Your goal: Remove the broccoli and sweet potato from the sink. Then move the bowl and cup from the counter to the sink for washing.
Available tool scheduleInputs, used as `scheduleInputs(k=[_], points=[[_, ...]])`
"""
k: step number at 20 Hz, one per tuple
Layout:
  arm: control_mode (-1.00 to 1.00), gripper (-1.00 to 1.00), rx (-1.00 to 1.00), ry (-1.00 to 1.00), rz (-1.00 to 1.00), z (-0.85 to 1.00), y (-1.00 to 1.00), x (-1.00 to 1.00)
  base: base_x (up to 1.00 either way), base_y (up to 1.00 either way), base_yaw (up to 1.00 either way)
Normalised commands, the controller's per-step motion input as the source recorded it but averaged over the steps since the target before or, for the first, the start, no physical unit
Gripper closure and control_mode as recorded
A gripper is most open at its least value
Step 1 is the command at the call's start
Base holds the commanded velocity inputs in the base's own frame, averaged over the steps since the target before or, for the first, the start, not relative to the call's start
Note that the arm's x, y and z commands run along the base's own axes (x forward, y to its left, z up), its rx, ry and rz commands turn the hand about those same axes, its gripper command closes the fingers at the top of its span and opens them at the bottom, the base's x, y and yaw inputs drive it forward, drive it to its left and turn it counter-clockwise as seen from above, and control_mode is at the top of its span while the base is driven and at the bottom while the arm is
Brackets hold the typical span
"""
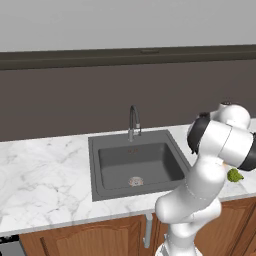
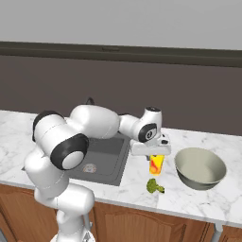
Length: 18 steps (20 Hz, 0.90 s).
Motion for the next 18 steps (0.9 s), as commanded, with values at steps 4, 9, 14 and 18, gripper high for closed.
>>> scheduleInputs(k=[4,9,14,18], points=[[-1.0,1.0,0.0,-0.07,0.0,0.14,0.21,-0.18,0.0,0.0,0.0],[-1.0,1.0,0.0,-0.06,0.0,0.19,0.2,-0.19,0.0,0.0,0.0],[-1.0,1.0,-0.01,-0.1,0.0,0.27,0.2,-0.19,0.0,0.0,0.0],[-1.0,1.0,-0.01,-0.06,0.0,0.25,0.33,-0.07,0.0,0.0,0.0]])
